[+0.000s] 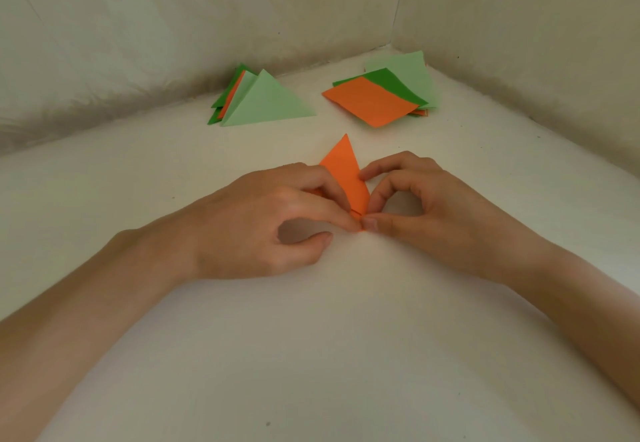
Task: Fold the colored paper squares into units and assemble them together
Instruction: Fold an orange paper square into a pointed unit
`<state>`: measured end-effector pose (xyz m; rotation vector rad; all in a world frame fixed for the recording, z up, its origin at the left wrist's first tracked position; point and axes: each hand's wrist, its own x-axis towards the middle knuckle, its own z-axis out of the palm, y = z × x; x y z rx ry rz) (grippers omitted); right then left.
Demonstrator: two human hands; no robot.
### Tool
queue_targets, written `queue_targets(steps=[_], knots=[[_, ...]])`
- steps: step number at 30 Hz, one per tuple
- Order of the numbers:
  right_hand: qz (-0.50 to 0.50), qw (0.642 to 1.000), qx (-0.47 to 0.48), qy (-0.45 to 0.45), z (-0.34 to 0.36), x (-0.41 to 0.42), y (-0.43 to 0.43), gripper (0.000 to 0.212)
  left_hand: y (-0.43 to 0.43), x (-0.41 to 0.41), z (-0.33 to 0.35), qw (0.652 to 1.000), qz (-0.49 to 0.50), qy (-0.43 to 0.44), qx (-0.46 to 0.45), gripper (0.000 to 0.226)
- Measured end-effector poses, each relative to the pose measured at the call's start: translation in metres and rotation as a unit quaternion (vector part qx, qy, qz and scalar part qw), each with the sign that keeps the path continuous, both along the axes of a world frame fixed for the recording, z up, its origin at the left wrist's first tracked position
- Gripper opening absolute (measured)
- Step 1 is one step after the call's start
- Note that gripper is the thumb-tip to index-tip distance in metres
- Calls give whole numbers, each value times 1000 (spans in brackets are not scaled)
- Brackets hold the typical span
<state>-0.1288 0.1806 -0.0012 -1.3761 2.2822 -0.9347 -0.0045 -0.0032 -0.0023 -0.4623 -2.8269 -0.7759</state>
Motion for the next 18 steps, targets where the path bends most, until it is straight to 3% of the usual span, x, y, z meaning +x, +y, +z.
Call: queue_targets(steps=[3, 9, 13, 15, 18], knots=[[5, 1000, 7, 2, 0, 0, 0, 6, 0, 0, -1, 999, 2, 19, -26, 32], [25, 1000, 7, -5, 3, -3, 2, 33, 1, -1, -1, 998, -2, 33, -56, 32], [29, 1000, 5, -9, 2, -2, 3, 18, 1, 0, -1, 997, -1, 36, -64, 32], [29, 998, 2, 48, -4, 0, 1, 7, 1, 0, -1, 997, -2, 36, -73, 32], [37, 994, 0, 102, -10, -1, -2, 15, 1, 0, -1, 995, -6, 41, -93, 33]])
